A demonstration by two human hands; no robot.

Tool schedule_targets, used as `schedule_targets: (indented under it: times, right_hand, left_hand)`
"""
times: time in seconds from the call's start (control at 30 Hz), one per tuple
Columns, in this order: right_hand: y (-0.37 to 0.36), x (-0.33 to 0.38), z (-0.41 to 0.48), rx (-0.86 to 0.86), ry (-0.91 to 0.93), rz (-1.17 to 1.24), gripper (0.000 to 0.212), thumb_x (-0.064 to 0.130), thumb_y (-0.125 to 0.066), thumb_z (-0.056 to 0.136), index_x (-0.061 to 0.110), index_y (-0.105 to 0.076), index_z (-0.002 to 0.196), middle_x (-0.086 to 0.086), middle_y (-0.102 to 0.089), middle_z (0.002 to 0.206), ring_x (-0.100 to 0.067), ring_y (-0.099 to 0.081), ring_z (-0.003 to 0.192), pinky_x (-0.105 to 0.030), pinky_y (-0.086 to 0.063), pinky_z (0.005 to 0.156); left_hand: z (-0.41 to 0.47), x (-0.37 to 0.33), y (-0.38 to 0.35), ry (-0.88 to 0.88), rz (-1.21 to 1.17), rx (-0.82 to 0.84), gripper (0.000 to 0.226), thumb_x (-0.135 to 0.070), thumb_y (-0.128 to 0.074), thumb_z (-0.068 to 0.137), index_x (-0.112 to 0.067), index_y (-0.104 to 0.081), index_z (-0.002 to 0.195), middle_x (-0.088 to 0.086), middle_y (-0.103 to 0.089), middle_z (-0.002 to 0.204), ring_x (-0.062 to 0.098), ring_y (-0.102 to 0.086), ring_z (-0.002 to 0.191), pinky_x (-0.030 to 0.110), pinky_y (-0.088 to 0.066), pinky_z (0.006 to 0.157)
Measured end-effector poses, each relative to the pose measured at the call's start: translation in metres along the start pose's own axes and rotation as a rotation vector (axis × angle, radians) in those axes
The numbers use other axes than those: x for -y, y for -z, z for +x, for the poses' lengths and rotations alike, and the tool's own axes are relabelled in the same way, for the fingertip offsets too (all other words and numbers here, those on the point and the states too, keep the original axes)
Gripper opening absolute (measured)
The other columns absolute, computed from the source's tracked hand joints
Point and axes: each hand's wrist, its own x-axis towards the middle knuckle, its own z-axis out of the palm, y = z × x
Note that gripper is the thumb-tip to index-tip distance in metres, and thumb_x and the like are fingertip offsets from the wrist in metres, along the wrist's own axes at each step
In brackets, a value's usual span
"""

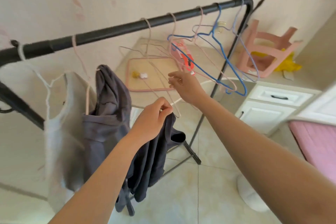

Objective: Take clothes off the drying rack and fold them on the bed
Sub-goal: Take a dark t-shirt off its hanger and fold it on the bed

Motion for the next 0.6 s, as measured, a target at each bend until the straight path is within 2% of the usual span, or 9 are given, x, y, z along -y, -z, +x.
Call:
schedule_targets:
  times: [0.1,0.23,0.37,0.5,0.6]
  right_hand:
    - [0.026,-0.034,-0.046,-0.077,-0.011,0.145,0.017,0.011,-0.056,0.095,0.016,-0.066,0.107,-0.004,-0.072,0.089,-0.017,-0.07,0.085,-0.035,-0.054,0.088]
    - [0.068,-0.074,-0.115,-0.187,-0.069,0.156,0.024,0.001,-0.056,0.09,0.021,-0.067,0.096,0.003,-0.072,0.083,-0.01,-0.069,0.076,-0.024,-0.056,0.08]
    - [0.112,-0.142,-0.192,-0.181,-0.256,0.064,0.043,-0.007,-0.041,0.082,0.02,-0.068,0.101,0.004,-0.071,0.089,-0.012,-0.067,0.086,-0.03,-0.053,0.087]
    - [0.151,-0.224,-0.28,-0.086,-0.511,-0.104,0.063,-0.018,-0.033,0.074,0.014,-0.061,0.12,-0.001,-0.063,0.115,-0.017,-0.059,0.105,-0.034,-0.048,0.097]
    - [0.175,-0.273,-0.347,-0.049,-0.613,-0.182,0.054,-0.01,-0.043,0.084,0.022,-0.059,0.125,-0.002,-0.064,0.121,-0.02,-0.06,0.11,-0.035,-0.048,0.096]
  left_hand:
    - [0.006,-0.023,-0.029,-0.061,-0.039,0.088,0.011,-0.024,-0.049,0.1,-0.023,-0.054,0.091,-0.013,-0.06,0.083,-0.003,-0.051,0.062,0.017,-0.035,0.06]
    - [0.012,-0.065,-0.071,-0.153,-0.073,0.19,0.019,-0.023,-0.052,0.098,-0.034,-0.051,0.083,-0.017,-0.062,0.084,0.0,-0.057,0.072,0.016,-0.041,0.069]
    - [0.012,-0.111,-0.126,-0.224,-0.093,0.286,0.021,-0.022,-0.054,0.097,-0.036,-0.053,0.082,-0.015,-0.064,0.085,0.002,-0.059,0.079,0.015,-0.042,0.074]
    - [0.004,-0.16,-0.185,-0.287,-0.095,0.366,0.018,-0.023,-0.055,0.097,-0.034,-0.053,0.084,-0.012,-0.066,0.091,0.003,-0.061,0.087,0.021,-0.045,0.082]
    - [-0.008,-0.201,-0.221,-0.337,-0.099,0.404,0.015,-0.022,-0.055,0.097,-0.032,-0.054,0.085,-0.012,-0.066,0.091,0.001,-0.061,0.087,0.015,-0.043,0.08]
